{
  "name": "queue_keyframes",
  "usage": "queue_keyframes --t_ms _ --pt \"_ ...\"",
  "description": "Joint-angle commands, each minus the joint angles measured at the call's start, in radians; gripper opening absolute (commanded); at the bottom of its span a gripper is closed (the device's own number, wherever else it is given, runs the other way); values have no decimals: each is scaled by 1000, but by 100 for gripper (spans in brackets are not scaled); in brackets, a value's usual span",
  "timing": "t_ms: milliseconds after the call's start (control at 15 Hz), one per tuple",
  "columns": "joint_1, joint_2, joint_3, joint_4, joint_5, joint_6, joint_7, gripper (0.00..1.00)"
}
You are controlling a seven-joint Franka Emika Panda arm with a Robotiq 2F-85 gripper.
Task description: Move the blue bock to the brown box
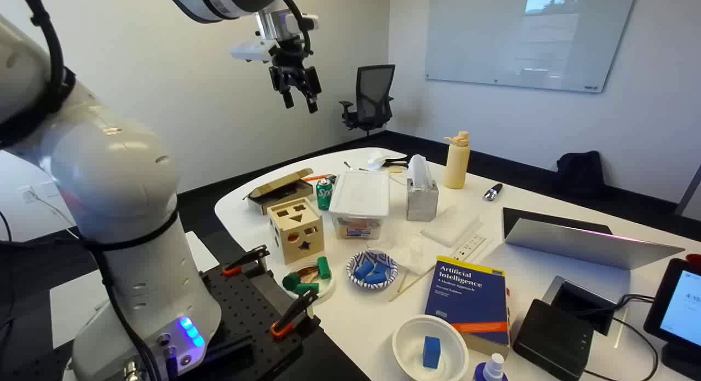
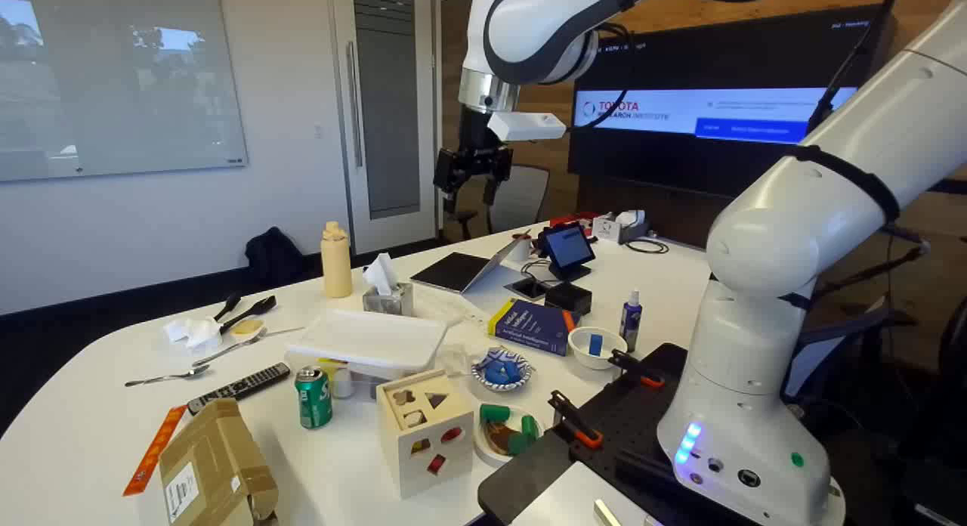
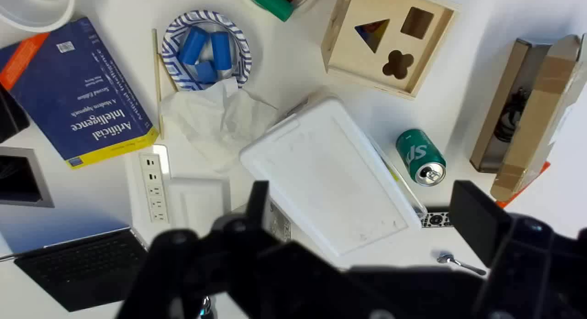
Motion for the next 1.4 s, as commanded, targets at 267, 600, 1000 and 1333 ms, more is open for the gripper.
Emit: queue_keyframes --t_ms 267,600,1000,1333 --pt "-122 96 -42 -82 -99 235 66 100" --pt "-326 302 -157 -132 -167 594 107 100" --pt "-593 577 -218 -14 -364 699 311 100" --pt "-625 763 -319 125 -555 585 605 100"
